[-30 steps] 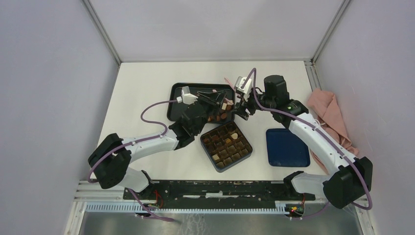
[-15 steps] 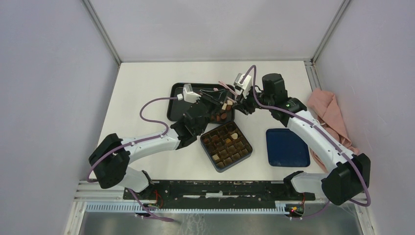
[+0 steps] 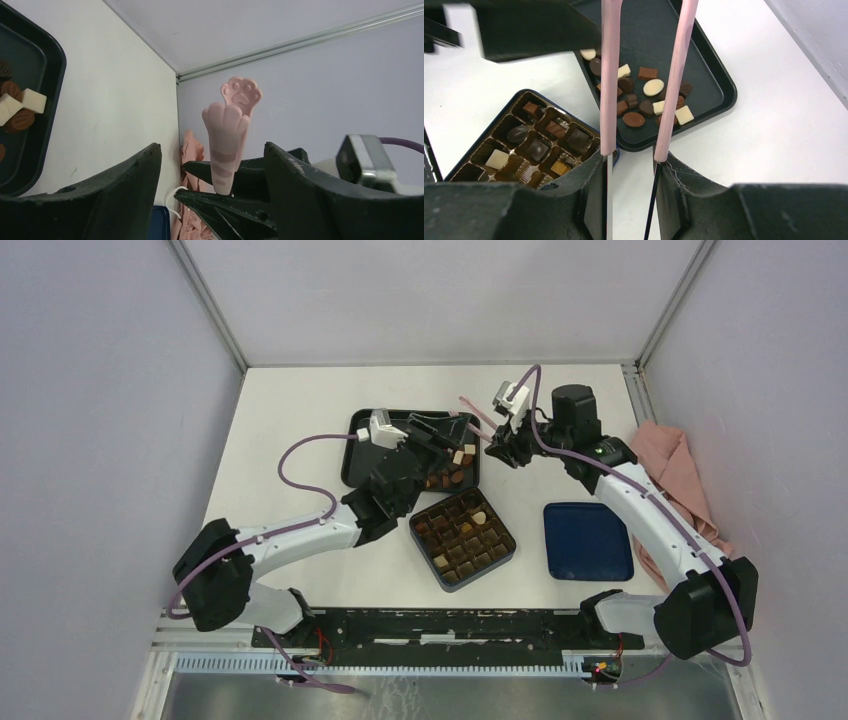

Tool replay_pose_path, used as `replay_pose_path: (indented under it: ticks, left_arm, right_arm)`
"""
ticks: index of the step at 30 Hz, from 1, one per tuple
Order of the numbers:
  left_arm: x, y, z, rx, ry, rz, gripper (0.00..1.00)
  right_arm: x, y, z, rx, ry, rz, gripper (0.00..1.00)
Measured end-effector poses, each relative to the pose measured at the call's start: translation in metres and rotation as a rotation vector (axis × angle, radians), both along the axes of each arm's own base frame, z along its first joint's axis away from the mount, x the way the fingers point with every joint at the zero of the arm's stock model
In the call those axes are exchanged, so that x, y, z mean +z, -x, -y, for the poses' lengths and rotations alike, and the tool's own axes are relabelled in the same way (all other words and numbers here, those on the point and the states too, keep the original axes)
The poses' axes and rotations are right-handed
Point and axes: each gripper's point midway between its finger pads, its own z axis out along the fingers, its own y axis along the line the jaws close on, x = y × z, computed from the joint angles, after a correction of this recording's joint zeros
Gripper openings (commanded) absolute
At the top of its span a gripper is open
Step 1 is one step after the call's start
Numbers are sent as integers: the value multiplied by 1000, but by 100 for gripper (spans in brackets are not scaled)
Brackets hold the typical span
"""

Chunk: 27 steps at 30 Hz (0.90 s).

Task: Pack the chocolate
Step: Pick up the fake chocolate from the plate.

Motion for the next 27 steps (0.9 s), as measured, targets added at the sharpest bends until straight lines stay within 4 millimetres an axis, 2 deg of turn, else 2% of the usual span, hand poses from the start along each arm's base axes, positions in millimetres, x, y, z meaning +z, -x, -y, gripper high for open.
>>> replay_pose_path:
  ticks: [4, 7, 9, 16, 19, 23, 27]
  left_arm:
    - [16, 9, -13, 1, -21, 35, 85]
    - [27, 18, -27, 4, -81, 73, 93]
    - [36, 27, -41, 5, -163, 111, 100]
    - [62, 48, -91, -10, -583, 217, 100]
    - [47, 50, -113, -32, -792, 205, 100]
    - [4, 53, -139, -73, -1065, 135, 100]
    - [-37, 58, -163, -94, -1274, 85, 99]
  right_arm:
    - [0, -6, 11, -25, -11, -7, 39]
    - [-4, -10, 17, -35, 3, -12, 39]
    - [-12, -12, 19, -37, 29, -24, 38]
    - [-50, -38, 32, -46, 210, -97, 38]
    - [-62, -55, 37, -46, 298, -131, 38]
    - [-82, -76, 43, -43, 420, -177, 38]
    - [-106, -87, 49, -27, 553, -232, 38]
